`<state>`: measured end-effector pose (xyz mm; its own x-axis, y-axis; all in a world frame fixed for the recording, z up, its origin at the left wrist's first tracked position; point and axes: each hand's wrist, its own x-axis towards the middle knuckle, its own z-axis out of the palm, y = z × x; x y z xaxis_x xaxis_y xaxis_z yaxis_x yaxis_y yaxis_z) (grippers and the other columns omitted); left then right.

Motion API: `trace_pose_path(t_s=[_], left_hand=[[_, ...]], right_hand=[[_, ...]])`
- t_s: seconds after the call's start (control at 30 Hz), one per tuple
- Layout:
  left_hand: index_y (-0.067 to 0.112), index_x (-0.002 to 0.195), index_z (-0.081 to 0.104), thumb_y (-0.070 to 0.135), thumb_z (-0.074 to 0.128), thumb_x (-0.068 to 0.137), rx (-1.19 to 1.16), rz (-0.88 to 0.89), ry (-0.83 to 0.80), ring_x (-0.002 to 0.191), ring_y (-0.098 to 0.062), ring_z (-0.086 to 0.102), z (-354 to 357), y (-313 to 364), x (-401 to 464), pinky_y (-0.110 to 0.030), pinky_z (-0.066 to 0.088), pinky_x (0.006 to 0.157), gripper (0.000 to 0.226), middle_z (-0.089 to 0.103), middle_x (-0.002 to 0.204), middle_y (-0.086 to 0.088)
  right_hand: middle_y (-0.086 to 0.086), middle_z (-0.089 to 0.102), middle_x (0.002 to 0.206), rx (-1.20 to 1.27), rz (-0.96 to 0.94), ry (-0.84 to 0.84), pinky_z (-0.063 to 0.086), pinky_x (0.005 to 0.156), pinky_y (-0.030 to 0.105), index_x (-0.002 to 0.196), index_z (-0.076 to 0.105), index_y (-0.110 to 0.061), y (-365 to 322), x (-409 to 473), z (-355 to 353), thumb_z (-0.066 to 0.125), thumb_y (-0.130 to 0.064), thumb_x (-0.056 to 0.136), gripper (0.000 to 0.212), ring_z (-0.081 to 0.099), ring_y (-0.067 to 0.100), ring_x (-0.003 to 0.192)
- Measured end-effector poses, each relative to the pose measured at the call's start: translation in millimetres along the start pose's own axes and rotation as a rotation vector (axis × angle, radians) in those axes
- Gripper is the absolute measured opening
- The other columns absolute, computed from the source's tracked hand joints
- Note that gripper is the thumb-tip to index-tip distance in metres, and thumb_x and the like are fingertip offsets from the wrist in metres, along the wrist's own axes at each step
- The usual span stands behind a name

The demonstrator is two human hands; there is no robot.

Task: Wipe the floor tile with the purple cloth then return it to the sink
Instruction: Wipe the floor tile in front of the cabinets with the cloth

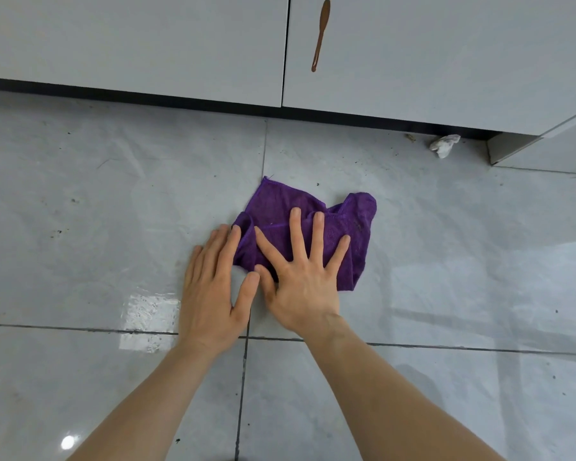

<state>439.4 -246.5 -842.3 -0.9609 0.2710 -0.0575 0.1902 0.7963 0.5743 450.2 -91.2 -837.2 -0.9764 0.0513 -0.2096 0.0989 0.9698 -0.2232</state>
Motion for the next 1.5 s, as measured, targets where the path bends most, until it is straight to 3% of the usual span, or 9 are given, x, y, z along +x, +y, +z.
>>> trace_pose_path(t_s=[0.33, 0.53, 0.77, 1.0, 1.1, 1.2, 1.3, 1.43, 1.5], left_hand=[[0.021, 0.157, 0.03, 0.033, 0.046, 0.099, 0.136, 0.222, -0.129, 0.155, -0.015, 0.018, 0, 17, -16, -0.046, 0.019, 0.125, 0.061, 0.026, 0.166, 0.002], [0.018, 0.152, 0.04, 0.024, 0.049, 0.097, 0.209, 0.36, -0.182, 0.153, -0.014, 0.023, 6, 33, -29, -0.042, 0.022, 0.124, 0.056, 0.037, 0.161, 0.003], [0.028, 0.132, 0.058, 0.039, 0.051, 0.095, 0.315, 0.498, -0.309, 0.147, -0.018, 0.036, 13, 50, -35, -0.04, 0.025, 0.123, 0.039, 0.05, 0.151, 0.005], [0.035, 0.131, 0.061, 0.036, 0.056, 0.094, 0.289, 0.477, -0.353, 0.141, -0.011, 0.044, 0, 43, -41, -0.026, 0.047, 0.104, 0.037, 0.053, 0.147, 0.012], [0.035, 0.124, 0.065, 0.033, 0.054, 0.092, 0.302, 0.5, -0.358, 0.132, -0.009, 0.051, -6, 42, -49, -0.024, 0.054, 0.094, 0.034, 0.059, 0.138, 0.014], [0.032, 0.111, 0.073, 0.022, 0.081, 0.078, 0.308, 0.512, -0.382, 0.106, -0.01, 0.064, -7, 50, -57, -0.025, 0.06, 0.071, 0.035, 0.069, 0.117, 0.013], [0.034, 0.099, 0.073, 0.012, 0.091, 0.062, 0.4, 0.514, -0.433, 0.08, -0.008, 0.06, -5, 58, -63, -0.017, 0.046, 0.05, 0.047, 0.067, 0.094, 0.018], [0.037, 0.092, 0.066, 0.009, 0.091, 0.055, 0.468, 0.493, -0.508, 0.069, -0.008, 0.055, -5, 66, -61, -0.019, 0.036, 0.046, 0.053, 0.061, 0.081, 0.019], [0.034, 0.103, 0.064, 0.012, 0.08, 0.075, 0.425, 0.475, -0.602, 0.078, -0.013, 0.06, -13, 78, -58, -0.025, 0.044, 0.056, 0.039, 0.064, 0.09, 0.015]], right_hand=[[0.006, -0.003, 0.171, 0.02, -0.007, -0.072, 0.003, 0.115, 0.076, 0.156, 0.008, -0.049, 11, -87, 7, 0.032, -0.058, 0.102, 0.059, -0.013, 0.04, 0.155], [-0.007, 0.018, 0.169, 0.234, 0.047, 0.091, 0.02, 0.122, 0.057, 0.157, 0.028, -0.031, 36, -120, -5, 0.047, -0.039, 0.101, 0.06, 0.009, 0.018, 0.157], [0.006, 0.052, 0.152, 0.139, -0.055, 0.129, 0.042, 0.112, 0.05, 0.138, 0.059, -0.018, 80, -134, -5, 0.065, -0.027, 0.091, 0.048, 0.039, 0.027, 0.147], [-0.001, 0.04, 0.161, 0.14, -0.152, 0.019, 0.042, 0.115, 0.04, 0.146, 0.05, -0.025, 102, -147, -9, 0.069, -0.03, 0.091, 0.058, 0.031, 0.022, 0.151], [0.001, 0.051, 0.154, 0.127, -0.177, 0.004, 0.048, 0.11, 0.038, 0.139, 0.058, -0.024, 101, -149, -16, 0.076, -0.015, 0.083, 0.059, 0.043, 0.024, 0.145], [0.0, 0.062, 0.142, 0.108, -0.157, -0.012, 0.054, 0.101, 0.034, 0.129, 0.067, -0.024, 98, -153, -18, 0.079, 0.003, 0.068, 0.068, 0.055, 0.024, 0.136], [-0.002, 0.069, 0.132, 0.096, -0.156, -0.026, 0.058, 0.092, 0.032, 0.121, 0.07, -0.025, 98, -158, -18, 0.079, 0.009, 0.056, 0.073, 0.062, 0.023, 0.128], [-0.007, 0.074, 0.111, 0.076, -0.157, -0.057, 0.061, 0.074, 0.026, 0.111, 0.073, -0.025, 97, -161, -27, 0.08, 0.011, 0.044, 0.076, 0.072, 0.02, 0.109], [-0.01, 0.071, 0.098, 0.047, -0.129, -0.136, 0.055, 0.062, 0.023, 0.108, 0.072, -0.027, 96, -161, -42, 0.08, 0.009, 0.045, 0.073, 0.071, 0.017, 0.089]])
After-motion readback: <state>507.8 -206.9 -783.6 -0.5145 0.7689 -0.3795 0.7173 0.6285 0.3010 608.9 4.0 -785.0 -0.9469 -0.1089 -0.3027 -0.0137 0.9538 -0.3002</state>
